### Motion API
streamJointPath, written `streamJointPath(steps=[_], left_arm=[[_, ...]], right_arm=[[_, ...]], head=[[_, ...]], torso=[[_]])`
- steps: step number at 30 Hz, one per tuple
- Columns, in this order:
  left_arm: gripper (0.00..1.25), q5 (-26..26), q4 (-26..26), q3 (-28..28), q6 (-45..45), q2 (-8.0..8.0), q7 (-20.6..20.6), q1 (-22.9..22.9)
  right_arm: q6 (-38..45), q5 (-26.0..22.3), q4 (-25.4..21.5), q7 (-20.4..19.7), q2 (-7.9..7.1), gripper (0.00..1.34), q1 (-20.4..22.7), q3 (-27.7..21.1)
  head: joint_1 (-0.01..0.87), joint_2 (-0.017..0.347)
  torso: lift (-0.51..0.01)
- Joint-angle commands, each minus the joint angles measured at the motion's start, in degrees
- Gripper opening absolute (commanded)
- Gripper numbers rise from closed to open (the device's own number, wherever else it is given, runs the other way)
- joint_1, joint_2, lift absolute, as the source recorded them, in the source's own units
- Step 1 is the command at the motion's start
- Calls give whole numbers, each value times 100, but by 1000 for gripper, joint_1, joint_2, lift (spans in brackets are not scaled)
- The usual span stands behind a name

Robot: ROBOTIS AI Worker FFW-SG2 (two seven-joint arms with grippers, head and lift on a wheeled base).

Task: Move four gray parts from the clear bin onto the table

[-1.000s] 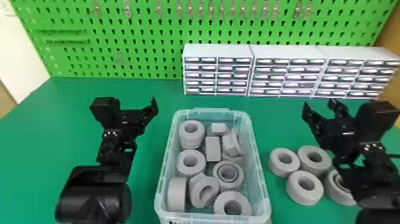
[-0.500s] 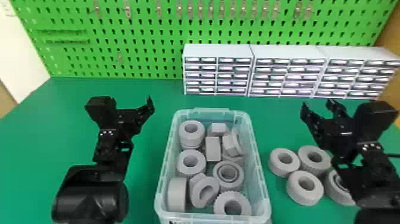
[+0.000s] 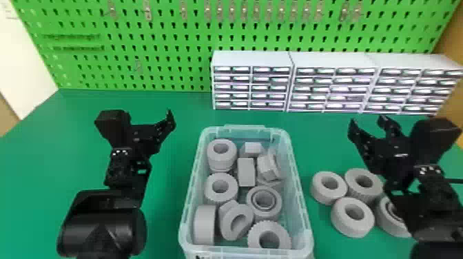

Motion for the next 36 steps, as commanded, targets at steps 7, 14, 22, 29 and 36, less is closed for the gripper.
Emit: streamJointPath(steps=[7, 14, 22, 29, 36], left_arm=[[1155, 4, 0, 81, 0, 0, 0, -36], [1155, 4, 0, 90, 0, -9, 0, -36], [1155, 13, 0, 90, 0, -9, 0, -45], [1155, 13, 9, 98, 0, -17, 0, -36], [1155, 4, 0, 90, 0, -17, 0, -54]], right_arm=[[-23, -9, -5, 8, -9, 726, 1, 21], [-23, -26, -5, -1, -17, 727, 1, 38], [-32, -35, -5, 8, -17, 727, -8, 47], [-32, -35, 3, -1, -17, 727, 1, 56], [-32, -35, 3, 8, -17, 727, -17, 74]], head=[[693, 72], [693, 72], [693, 72], [693, 72], [693, 72]], torso=[[-52], [-52], [-52], [-52], [-52]])
